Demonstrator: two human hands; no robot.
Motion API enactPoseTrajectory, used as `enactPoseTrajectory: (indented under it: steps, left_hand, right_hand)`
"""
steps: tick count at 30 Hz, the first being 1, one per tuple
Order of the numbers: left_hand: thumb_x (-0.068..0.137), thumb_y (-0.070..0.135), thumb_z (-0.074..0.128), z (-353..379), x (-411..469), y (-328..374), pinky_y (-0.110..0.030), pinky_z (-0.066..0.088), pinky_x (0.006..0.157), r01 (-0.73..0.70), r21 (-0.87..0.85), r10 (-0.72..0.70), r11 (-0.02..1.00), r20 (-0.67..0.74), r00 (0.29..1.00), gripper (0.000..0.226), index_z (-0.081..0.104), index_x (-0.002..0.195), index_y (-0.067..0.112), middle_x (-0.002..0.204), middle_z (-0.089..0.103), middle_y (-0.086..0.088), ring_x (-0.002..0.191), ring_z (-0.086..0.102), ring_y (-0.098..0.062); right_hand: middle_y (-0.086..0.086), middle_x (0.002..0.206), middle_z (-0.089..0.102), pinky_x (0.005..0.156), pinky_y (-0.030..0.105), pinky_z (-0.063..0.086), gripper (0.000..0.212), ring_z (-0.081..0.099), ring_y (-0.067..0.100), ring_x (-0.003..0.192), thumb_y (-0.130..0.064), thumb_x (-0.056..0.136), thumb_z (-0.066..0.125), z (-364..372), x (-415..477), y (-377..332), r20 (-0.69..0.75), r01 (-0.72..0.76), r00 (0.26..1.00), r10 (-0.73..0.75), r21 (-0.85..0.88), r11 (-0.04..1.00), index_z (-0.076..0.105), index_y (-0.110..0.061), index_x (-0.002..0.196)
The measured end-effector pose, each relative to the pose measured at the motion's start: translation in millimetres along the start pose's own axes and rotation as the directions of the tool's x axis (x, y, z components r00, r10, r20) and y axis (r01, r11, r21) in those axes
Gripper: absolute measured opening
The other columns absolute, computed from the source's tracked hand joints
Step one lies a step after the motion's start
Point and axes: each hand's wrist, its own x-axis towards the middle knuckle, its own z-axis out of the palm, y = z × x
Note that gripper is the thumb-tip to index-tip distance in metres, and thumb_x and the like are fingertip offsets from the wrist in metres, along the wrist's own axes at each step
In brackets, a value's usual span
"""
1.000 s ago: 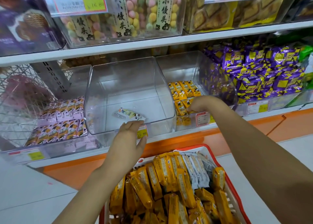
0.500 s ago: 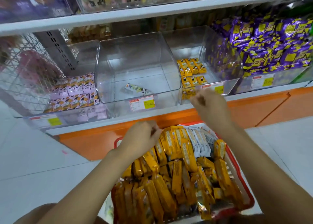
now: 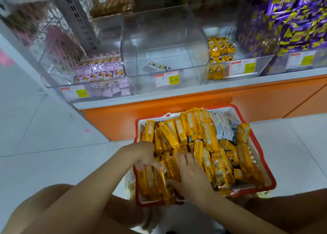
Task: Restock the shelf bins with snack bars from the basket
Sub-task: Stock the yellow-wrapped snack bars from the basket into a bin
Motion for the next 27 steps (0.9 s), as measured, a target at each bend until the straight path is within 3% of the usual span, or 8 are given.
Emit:
enactPoseTrajectory:
  steps: [4, 6, 8, 10, 13, 17, 22, 27]
  left_hand:
    - [0.078, 0.064, 0.061, 18.3, 0.2, -2.9, -0.024, 0.051, 0.068, 0.058, -0.188, -0.056, 0.98, 0.017, 0.998, 0.074, 0.061, 0.107, -0.004, 0.085, 0.071, -0.01, 0.067, 0.067, -0.016]
    - [0.08, 0.058, 0.064, 25.8, 3.8, -2.4, -0.026, 0.057, 0.072, 0.071, -0.342, -0.058, 0.937, 0.048, 0.997, 0.076, 0.057, 0.116, -0.008, 0.102, 0.071, -0.014, 0.082, 0.071, -0.021]
    - [0.081, 0.048, 0.069, 27.2, 7.5, -1.0, -0.023, 0.058, 0.063, 0.084, -0.467, -0.055, 0.88, 0.075, 0.996, 0.069, 0.056, 0.115, -0.011, 0.107, 0.069, -0.02, 0.073, 0.071, -0.02]
    - [0.084, 0.041, 0.069, 25.7, 9.3, 0.5, -0.022, 0.057, 0.06, 0.107, -0.508, -0.059, 0.855, 0.111, 0.992, 0.062, 0.055, 0.115, -0.011, 0.113, 0.066, -0.021, 0.08, 0.071, -0.023]
    - [0.086, 0.037, 0.067, 24.6, 10.2, 1.0, -0.022, 0.055, 0.066, 0.126, -0.514, -0.052, 0.848, 0.155, 0.986, 0.058, 0.054, 0.118, -0.011, 0.12, 0.063, -0.021, 0.099, 0.067, -0.026]
    - [0.084, 0.033, 0.071, 24.8, 14.0, 2.0, -0.021, 0.056, 0.071, 0.118, -0.524, -0.058, 0.844, 0.13, 0.99, 0.057, 0.056, 0.118, -0.011, 0.118, 0.066, -0.016, 0.079, 0.068, -0.013]
    - [0.084, 0.033, 0.07, 23.7, 18.1, 0.3, -0.025, 0.052, 0.091, 0.138, -0.542, -0.071, 0.829, 0.143, 0.987, 0.055, 0.057, 0.119, -0.008, 0.12, 0.066, -0.011, 0.107, 0.065, -0.018]
    - [0.086, 0.033, 0.068, 22.7, 18.2, 0.4, -0.021, 0.053, 0.084, 0.155, -0.548, -0.053, 0.822, 0.198, 0.979, 0.052, 0.057, 0.117, -0.006, 0.122, 0.064, -0.012, 0.108, 0.064, -0.017]
  right_hand:
    - [0.004, 0.147, 0.028, 0.11, 0.029, 0.029, 0.098, 0.025, 0.022, 0.138, -0.059, 0.081, 0.064, 6.4, 4.4, 0.1, -0.034, -0.075, 0.997, 0.075, -0.005, 0.997, 0.011, -0.014, 0.151]
    - [0.006, 0.146, 0.029, 0.109, 0.029, 0.029, 0.099, 0.025, 0.023, 0.138, -0.055, 0.082, 0.065, 3.7, 7.8, 0.1, -0.022, -0.108, 0.994, 0.108, 0.005, 0.994, 0.008, -0.013, 0.151]
    - [0.007, 0.147, 0.027, 0.109, 0.03, 0.029, 0.097, 0.025, 0.024, 0.139, -0.048, 0.084, 0.066, 1.0, 11.9, -2.0, 0.008, -0.13, 0.991, 0.13, 0.029, 0.991, 0.006, -0.013, 0.152]
    - [0.008, 0.145, 0.026, 0.109, 0.031, 0.031, 0.098, 0.028, 0.025, 0.136, -0.044, 0.085, 0.067, 0.7, 16.1, -6.9, 0.036, -0.134, 0.991, 0.133, 0.025, 0.991, 0.003, -0.013, 0.153]
    - [0.009, 0.14, 0.027, 0.104, 0.033, 0.037, 0.096, 0.034, 0.026, 0.128, -0.045, 0.085, 0.065, 2.4, 23.6, -14.4, 0.033, -0.154, 0.988, 0.154, 0.004, 0.988, 0.003, -0.015, 0.152]
    - [0.009, 0.136, 0.027, 0.095, 0.033, 0.044, 0.091, 0.04, 0.027, 0.123, -0.038, 0.082, 0.072, -3.0, 33.6, -14.5, 0.066, -0.186, 0.982, 0.18, 0.101, 0.977, 0.013, -0.019, 0.149]
    - [0.009, 0.138, 0.034, 0.098, 0.037, 0.044, 0.092, 0.039, 0.027, 0.128, -0.037, 0.079, 0.076, -7.8, 35.8, -8.4, 0.146, -0.166, 0.979, 0.144, 0.147, 0.975, 0.017, -0.023, 0.148]
    - [0.008, 0.142, 0.026, 0.105, 0.041, 0.038, 0.085, 0.026, 0.03, 0.135, -0.032, 0.081, 0.074, -15.6, 40.7, -7.1, 0.328, -0.112, 0.939, 0.1, 0.019, 0.994, 0.021, -0.04, 0.146]
